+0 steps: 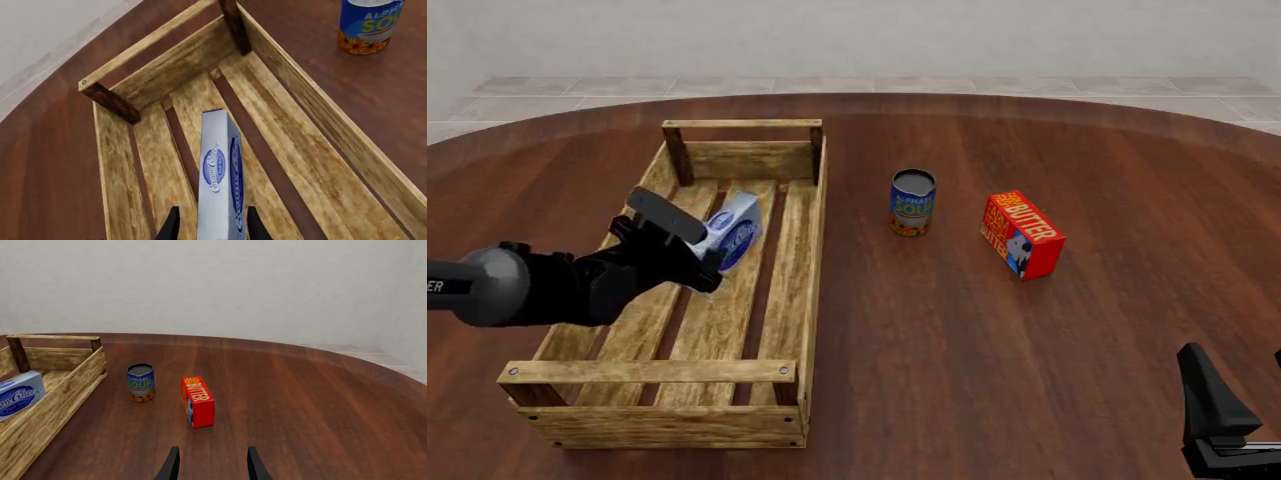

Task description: Pick up the cream cheese and put it in the tray.

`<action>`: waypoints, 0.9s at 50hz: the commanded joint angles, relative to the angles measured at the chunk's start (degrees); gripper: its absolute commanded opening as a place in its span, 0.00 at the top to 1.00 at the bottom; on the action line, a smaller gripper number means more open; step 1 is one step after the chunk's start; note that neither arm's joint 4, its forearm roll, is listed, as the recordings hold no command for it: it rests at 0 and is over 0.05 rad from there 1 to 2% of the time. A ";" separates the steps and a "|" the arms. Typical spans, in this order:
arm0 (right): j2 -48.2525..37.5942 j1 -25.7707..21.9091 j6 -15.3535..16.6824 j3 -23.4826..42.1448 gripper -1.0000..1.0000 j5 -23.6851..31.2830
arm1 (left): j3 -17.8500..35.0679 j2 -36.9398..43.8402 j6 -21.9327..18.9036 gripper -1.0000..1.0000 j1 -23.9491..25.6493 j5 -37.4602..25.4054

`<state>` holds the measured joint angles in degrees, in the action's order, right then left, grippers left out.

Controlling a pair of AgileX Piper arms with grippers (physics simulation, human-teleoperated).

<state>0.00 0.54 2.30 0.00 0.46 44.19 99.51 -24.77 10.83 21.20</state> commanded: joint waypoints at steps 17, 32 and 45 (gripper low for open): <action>0.00 0.00 0.00 0.00 0.00 0.00 | -5.30 -8.43 1.08 0.00 0.71 1.35; 0.00 0.00 0.00 0.00 0.00 0.00 | -8.90 -16.57 1.69 0.00 1.29 1.10; 0.00 0.00 0.00 0.00 0.00 0.00 | -12.09 -24.39 0.04 0.00 1.17 -0.25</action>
<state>0.00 0.54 2.30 0.00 0.46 34.24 80.52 -23.99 12.10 21.79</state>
